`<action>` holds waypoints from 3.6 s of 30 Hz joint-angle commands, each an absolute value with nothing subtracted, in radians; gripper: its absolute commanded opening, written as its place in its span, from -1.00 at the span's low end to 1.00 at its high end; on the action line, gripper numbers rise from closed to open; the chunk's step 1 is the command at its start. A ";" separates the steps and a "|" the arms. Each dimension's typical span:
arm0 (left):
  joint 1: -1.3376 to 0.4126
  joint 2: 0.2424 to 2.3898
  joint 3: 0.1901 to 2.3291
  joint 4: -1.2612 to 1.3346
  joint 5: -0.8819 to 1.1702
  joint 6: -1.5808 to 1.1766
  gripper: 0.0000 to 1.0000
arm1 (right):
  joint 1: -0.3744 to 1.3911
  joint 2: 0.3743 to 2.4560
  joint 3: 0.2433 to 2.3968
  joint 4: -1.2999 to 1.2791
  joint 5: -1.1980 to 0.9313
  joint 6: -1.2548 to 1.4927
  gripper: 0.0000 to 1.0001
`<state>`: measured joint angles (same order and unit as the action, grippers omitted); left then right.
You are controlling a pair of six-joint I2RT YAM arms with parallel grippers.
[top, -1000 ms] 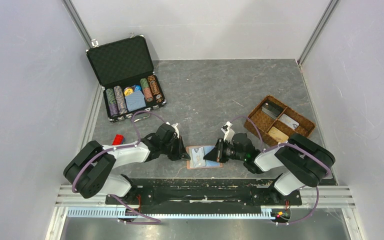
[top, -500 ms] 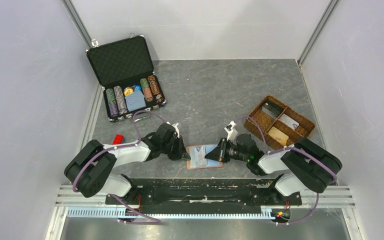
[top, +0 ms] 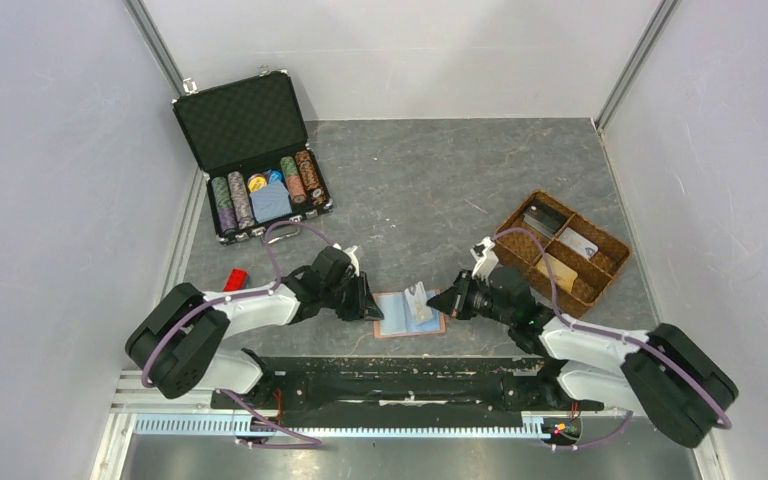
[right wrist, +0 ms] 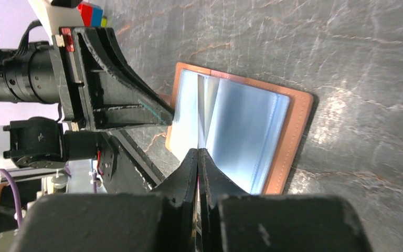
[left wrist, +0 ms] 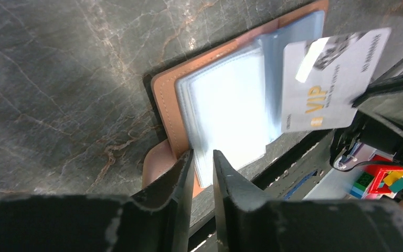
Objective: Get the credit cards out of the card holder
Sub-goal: Remove the credit card from the card holder, then place the credit card in the storage box.
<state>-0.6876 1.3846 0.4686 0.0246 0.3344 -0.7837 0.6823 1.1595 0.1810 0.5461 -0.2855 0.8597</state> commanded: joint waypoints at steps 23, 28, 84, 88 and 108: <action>-0.697 1.000 0.466 0.225 0.471 -0.937 0.56 | 0.768 0.856 0.103 0.836 -0.292 1.117 -1.00; -0.696 1.029 0.450 0.285 0.496 -0.967 0.48 | 0.813 0.891 0.087 0.934 -0.266 1.155 -1.00; -0.697 1.013 0.605 -0.013 0.913 -0.638 -0.95 | 0.698 1.136 0.521 0.408 -0.979 0.504 -0.76; -0.696 1.010 0.608 -0.014 0.916 -0.637 -0.96 | 0.700 1.133 0.510 0.423 -1.004 0.507 -0.54; -0.695 0.970 0.656 -0.174 0.769 -0.583 0.44 | 0.656 1.070 0.454 0.495 -0.927 0.594 -1.00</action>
